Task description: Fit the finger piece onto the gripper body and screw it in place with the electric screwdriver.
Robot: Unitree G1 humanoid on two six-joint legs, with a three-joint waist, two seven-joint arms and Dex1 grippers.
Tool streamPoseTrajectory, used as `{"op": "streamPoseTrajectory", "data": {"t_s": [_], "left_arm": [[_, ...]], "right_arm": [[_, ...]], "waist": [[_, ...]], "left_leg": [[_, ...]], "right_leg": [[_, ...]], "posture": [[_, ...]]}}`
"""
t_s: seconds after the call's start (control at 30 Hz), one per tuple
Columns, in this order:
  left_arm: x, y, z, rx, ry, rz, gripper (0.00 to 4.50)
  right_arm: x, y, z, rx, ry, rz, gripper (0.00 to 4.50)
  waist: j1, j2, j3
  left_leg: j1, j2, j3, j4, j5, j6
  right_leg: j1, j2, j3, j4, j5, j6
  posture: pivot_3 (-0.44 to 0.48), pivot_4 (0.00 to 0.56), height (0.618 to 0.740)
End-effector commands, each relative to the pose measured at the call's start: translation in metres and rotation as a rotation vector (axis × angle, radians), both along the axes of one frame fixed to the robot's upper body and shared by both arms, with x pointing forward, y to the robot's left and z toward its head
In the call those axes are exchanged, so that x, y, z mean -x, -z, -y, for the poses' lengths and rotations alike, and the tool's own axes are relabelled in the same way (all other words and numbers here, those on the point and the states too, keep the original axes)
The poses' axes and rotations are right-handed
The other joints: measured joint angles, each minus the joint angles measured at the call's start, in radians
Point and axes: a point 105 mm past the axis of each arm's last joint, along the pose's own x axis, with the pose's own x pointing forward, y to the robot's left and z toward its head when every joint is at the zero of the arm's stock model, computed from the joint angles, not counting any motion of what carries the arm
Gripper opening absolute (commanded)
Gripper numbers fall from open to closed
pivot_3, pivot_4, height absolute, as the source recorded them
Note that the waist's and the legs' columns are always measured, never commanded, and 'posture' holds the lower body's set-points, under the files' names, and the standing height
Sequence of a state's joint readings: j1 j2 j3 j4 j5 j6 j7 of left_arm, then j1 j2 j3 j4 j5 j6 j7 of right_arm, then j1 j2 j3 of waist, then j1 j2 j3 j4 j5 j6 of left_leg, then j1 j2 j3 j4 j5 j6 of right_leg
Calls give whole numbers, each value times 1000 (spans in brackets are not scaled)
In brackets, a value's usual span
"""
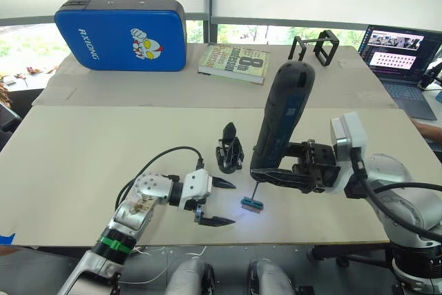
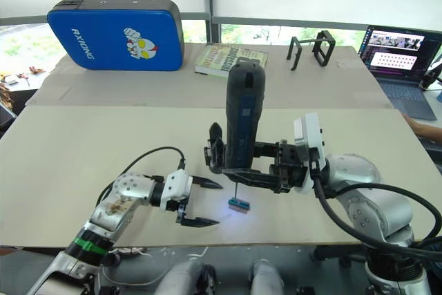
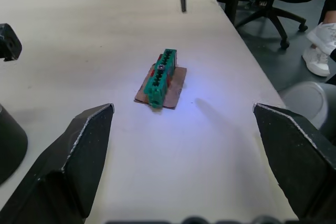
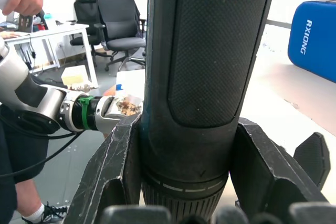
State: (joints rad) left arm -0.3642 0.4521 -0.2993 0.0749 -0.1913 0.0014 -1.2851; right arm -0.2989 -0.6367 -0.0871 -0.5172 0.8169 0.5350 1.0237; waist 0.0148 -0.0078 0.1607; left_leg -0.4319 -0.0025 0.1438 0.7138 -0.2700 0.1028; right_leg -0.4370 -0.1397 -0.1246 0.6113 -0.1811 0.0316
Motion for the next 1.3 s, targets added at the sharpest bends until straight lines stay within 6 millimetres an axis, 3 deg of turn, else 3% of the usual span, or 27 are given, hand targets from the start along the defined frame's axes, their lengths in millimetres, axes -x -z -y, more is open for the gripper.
{"op": "streamPoseTrajectory", "data": {"t_s": [0.03,0.4,1.3], "left_arm": [[-3,-2,9,4,42,57,4500],[-10,-2,23,17,61,43,4500],[-11,3,35,29,90,14,4500]], "right_arm": [[7,-6,0,-20,-4,93,1935],[5,8,-2,-6,37,134,1935],[1,11,0,7,56,124,1935]], "waist": [[0,0,0],[-2,0,0],[-2,0,0]], "left_leg": [[0,0,0,0,0,0],[0,0,0,0,3,5],[0,0,0,0,3,6]], "right_leg": [[0,0,0,0,0,0],[0,0,1,0,0,0],[0,0,1,0,0,0]], "posture": [[0,150,740],[0,150,740],[0,150,740]]}}
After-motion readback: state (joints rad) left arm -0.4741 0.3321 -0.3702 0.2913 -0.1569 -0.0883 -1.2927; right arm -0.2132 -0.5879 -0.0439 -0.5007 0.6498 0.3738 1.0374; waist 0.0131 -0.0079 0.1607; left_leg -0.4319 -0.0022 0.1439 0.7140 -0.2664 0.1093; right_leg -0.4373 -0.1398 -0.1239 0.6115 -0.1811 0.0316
